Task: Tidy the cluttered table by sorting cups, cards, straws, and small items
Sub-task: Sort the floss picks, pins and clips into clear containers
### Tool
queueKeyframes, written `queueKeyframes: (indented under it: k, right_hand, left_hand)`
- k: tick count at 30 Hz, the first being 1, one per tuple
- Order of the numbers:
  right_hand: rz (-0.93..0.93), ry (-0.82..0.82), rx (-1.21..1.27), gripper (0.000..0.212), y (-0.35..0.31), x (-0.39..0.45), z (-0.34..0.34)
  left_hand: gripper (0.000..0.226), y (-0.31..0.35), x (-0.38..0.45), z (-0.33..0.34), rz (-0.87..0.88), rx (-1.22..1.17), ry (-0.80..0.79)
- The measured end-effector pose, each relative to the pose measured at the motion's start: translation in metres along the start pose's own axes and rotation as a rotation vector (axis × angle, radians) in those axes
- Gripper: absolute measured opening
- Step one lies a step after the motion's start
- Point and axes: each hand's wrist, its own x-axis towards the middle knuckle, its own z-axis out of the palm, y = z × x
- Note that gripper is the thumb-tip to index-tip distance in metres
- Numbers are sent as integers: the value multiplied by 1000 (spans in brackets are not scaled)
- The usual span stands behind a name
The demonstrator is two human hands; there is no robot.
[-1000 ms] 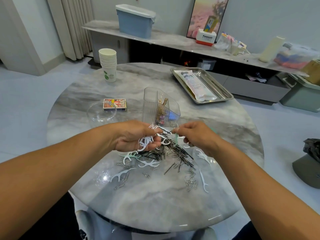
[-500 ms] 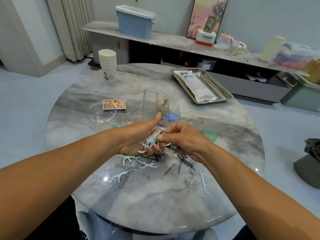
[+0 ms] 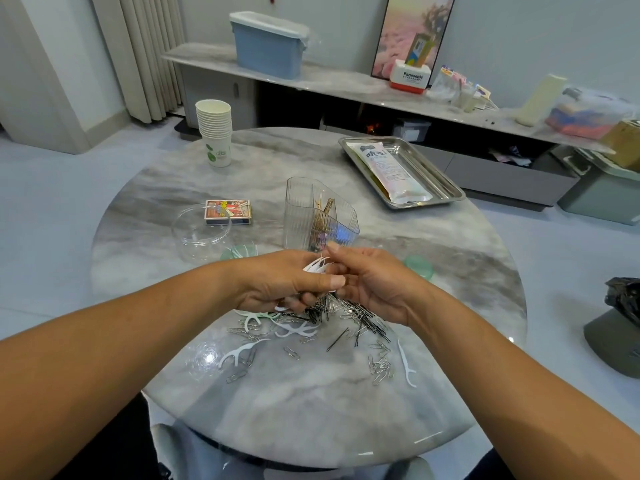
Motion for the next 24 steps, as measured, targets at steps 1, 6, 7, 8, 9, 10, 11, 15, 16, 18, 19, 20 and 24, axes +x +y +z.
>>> queueKeyframes:
  k: [1,6,7,8,9,10,11,15,16,18,19,20,24]
  right_hand:
    - [-7,7,-6,39,0,1,-1]
    - [-55,144,-37,39,6,8,-1]
    - [-75,168,-49,33,8,10,-3]
    - [-99,180,-61,25,9,10,-4]
    - [-124,177,-77,19,9,11,-5]
    - [-144,163,-101,16,9,10,-5]
    - [-159,150,-141,15,10,10,-4]
    - [-204,149,-363,28,10,4,2]
    - [-217,156,-403,33,9,3,2]
    - [-241,159,-486,38,9,0,3]
    - [-251,151,-517,39,10,0,6]
    - [-265,140,-535,39,13,0,8]
    - [-387,110,-510,27,22,6,17]
  left_hand:
    - [25,0,0,1,-4,14,-3]
    - [9,0,2,4,10,-50,42]
    - [8,1,3,4,17,-49,50]
    - [7,1,3,4,20,-39,50]
    - [8,1,3,4,20,-21,44]
    - [12,0,3,4,14,-4,40]
    - [19,-1,3,4,8,10,41]
    - [32,-5,5,6,12,16,53]
    - [33,-5,6,6,30,23,65]
    - [42,-5,7,5,71,63,104]
    - [50,-6,7,5,85,80,118]
    - [60,-7,8,6,90,88,126]
    - [95,-10,8,9,97,99,43]
